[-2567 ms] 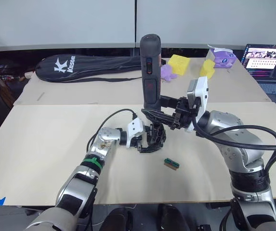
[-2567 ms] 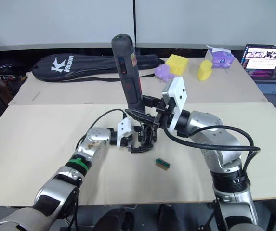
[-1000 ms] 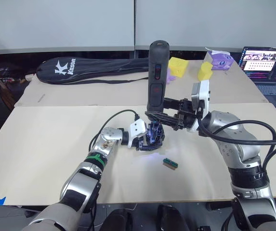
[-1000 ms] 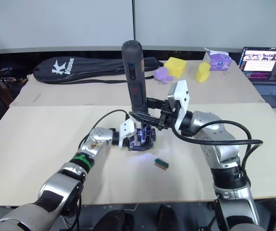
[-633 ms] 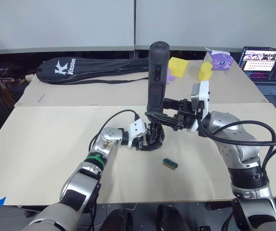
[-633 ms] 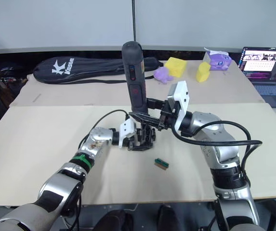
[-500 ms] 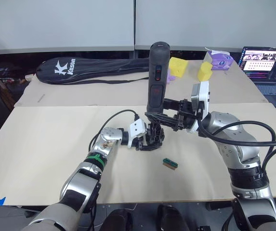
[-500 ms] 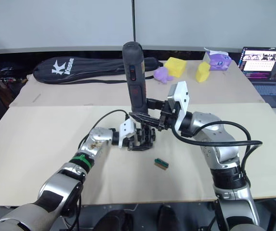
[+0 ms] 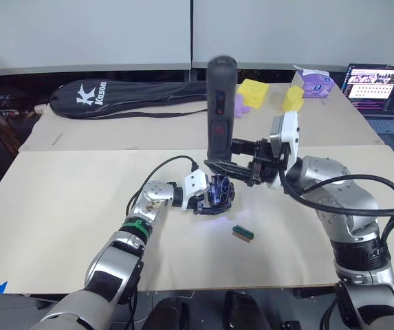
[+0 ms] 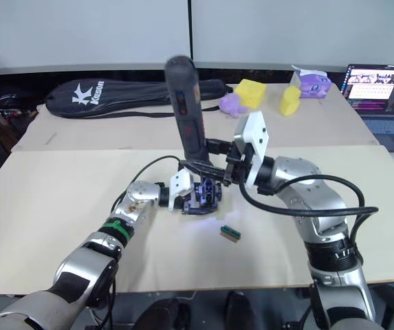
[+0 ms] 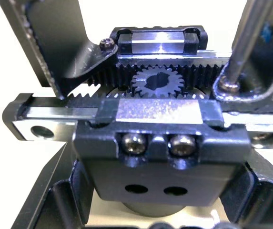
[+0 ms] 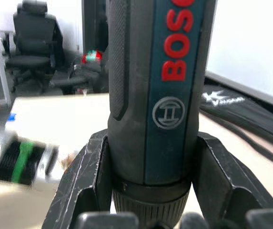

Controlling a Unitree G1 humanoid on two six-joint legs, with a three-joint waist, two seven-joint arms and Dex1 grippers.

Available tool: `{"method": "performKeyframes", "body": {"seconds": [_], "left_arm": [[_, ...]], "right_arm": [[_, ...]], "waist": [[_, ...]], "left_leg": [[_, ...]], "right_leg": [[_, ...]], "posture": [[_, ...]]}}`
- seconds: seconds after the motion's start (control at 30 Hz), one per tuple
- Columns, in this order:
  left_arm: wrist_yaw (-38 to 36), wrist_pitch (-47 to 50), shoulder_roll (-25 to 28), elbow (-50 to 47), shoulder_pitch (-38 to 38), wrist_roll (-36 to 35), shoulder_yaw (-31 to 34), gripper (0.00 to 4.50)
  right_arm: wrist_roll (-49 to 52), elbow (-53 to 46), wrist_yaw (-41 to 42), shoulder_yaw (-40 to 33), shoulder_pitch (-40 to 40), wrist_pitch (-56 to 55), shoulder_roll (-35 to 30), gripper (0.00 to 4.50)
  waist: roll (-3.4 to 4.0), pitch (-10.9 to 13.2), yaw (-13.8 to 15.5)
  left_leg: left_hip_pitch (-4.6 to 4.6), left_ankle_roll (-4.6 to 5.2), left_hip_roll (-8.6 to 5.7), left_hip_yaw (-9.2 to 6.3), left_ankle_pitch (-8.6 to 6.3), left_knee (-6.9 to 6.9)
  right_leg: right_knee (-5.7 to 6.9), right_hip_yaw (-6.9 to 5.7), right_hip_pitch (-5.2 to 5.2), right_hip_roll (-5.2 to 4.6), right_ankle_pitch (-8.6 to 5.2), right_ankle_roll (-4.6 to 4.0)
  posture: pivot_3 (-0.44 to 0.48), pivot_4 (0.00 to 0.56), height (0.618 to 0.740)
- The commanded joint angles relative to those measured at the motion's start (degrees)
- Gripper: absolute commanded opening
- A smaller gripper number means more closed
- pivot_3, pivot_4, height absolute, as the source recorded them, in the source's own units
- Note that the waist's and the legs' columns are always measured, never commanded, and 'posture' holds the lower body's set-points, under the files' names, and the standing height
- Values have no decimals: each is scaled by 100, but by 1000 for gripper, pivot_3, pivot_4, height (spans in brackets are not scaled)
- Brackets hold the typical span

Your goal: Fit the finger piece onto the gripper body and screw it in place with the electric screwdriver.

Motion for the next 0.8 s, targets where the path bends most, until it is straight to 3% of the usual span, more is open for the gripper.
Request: {"method": "performKeyframes", "body": {"seconds": [0.03, 0.13, 0.27, 0.37, 0.47, 0.6, 0.8], "left_arm": [[-74, 0, 65, 58, 10, 77, -6, 2820], [-104, 7, 69, 91, -8, 93, -6, 2820], [-107, 83, 110, 170, -133, 110, 26, 2820], [-250, 92, 224, 183, -195, 90, 50, 4299], [-449, 118, 345, 74, -166, 46, 61, 4500], [-1316, 253, 914, -920, 235, -179, 16, 4500], [-2178, 1447, 1581, -3263, 1253, -877, -166, 4500]], "right_arm": [[809, -608, -496, -729, -736, 223, 53, 1928], [1438, -837, -703, -874, -852, 667, 27, 1928], [2031, -1289, -610, -919, -441, 997, -181, 1928], [2387, -1634, -403, -1010, 106, 1187, -500, 1928], [2531, -1885, -350, -1133, 601, 1175, -739, 1928], [2356, -2651, -313, -1377, 1748, 958, -1077, 1928], [1393, -3282, -478, -1490, 3201, 226, -976, 1928]], "waist": [[0, 0, 6], [0, 0, 5], [-2, 0, 2], [-3, 1, -3], [-5, 3, 7], [-6, 4, 17], [-3, 5, 25]], "left_leg": [[0, 0, 1, -1, 0, -1], [6, 6, 7, -11, -4, -8], [6, 25, 7, -9, -15, -8], [4, 56, 6, -9, -33, -7], [3, 55, 7, -9, -33, -8], [-4, 58, 7, -9, -34, -7], [-2, 56, 10, -7, -34, -3]], "right_leg": [[-1, -2, -1, 1, 0, 0], [-5, -12, 12, 2, 0, 0], [-6, -11, 19, 1, 0, 0], [-7, -10, 17, 0, 0, 0], [-7, -13, 14, 1, 0, 0], [-9, -12, 15, -1, 0, 0], [-19, -3, 17, -2, -1, 1]], "posture": [[0, 150, 723], [0, 150, 723], [0, 150, 723], [0, 150, 723], [0, 150, 723], [0, 150, 723], [0, 150, 723]]}}
